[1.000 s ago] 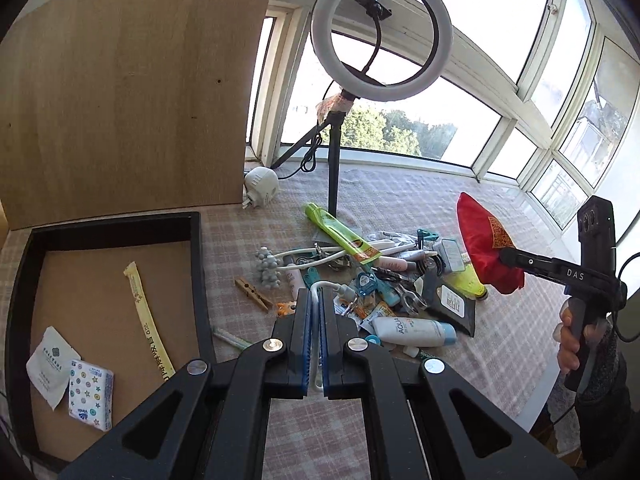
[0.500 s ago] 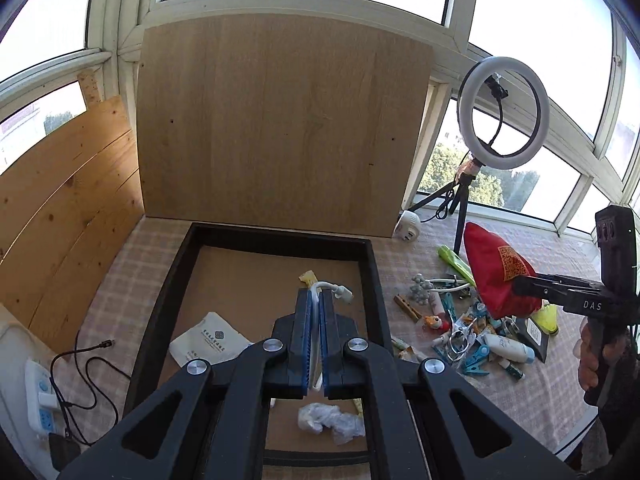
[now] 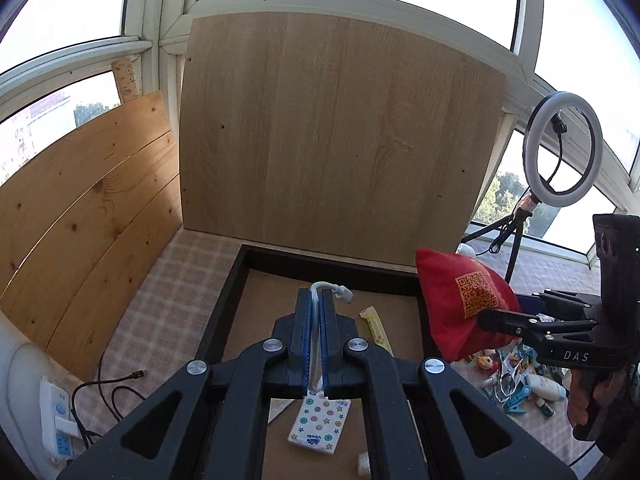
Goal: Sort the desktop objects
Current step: 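Carry cable and red bag into the black tray and release both, then move both grippers back over the pile of items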
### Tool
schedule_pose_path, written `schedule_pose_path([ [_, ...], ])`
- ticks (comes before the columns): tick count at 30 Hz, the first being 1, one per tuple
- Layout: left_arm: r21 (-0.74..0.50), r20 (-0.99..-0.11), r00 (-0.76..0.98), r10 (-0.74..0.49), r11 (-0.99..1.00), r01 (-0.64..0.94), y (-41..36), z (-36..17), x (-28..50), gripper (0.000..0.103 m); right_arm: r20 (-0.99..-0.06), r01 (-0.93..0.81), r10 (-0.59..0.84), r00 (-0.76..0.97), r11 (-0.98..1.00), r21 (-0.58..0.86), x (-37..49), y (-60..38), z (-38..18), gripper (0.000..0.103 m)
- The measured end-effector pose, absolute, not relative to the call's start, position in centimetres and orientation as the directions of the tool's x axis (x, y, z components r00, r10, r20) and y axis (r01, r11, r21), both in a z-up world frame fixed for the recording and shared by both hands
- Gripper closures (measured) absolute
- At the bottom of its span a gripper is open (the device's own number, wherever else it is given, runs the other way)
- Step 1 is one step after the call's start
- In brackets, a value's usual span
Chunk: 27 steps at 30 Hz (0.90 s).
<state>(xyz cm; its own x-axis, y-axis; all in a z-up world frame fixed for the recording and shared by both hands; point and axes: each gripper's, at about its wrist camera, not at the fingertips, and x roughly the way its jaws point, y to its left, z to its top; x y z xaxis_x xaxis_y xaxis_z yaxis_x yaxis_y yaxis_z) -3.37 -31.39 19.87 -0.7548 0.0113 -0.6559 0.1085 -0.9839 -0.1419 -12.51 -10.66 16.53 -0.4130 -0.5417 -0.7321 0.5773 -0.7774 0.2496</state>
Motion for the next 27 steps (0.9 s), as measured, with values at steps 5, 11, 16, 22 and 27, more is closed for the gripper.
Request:
schedule_pose_path([
  [5, -0.106, -0.675, -0.735, -0.054, -0.980, 0.170, -32.6, 18.9, -5.5, 0.079, -0.755, 0.592, -0.497, -0.428, -0.785, 0.181, -13.9, -13.2, 16.4, 0.040],
  [11, -0.123, -0.670, -0.740, -0.053, -0.976, 0.181, -33.2, 18.6, -5.1, 0.072, -0.737, 0.572, -0.510, -0.445, -0.794, 0.204, -14.6, -11.3, 17.0, 0.040],
  [16, -0.137, -0.678, -0.735, -0.017, -0.979, 0.149, -32.3, 18.5, -4.8, 0.072, -0.735, 0.526, -0.510, -0.447, -0.814, 0.244, -15.2, -8.2, 17.4, 0.040],
  [22, -0.148, -0.685, -0.727, 0.052, -0.987, 0.068, -29.1, 18.2, -4.4, 0.072, -0.732, 0.464, -0.466, -0.498, -0.855, 0.229, -14.0, -2.1, 18.3, 0.040],
  [27, -0.153, -0.704, -0.697, 0.134, -0.988, -0.035, -24.8, 17.5, -4.4, 0.072, -0.740, 0.400, -0.400, -0.541, -0.896, 0.192, -12.4, 3.9, 18.7, 0.040],
])
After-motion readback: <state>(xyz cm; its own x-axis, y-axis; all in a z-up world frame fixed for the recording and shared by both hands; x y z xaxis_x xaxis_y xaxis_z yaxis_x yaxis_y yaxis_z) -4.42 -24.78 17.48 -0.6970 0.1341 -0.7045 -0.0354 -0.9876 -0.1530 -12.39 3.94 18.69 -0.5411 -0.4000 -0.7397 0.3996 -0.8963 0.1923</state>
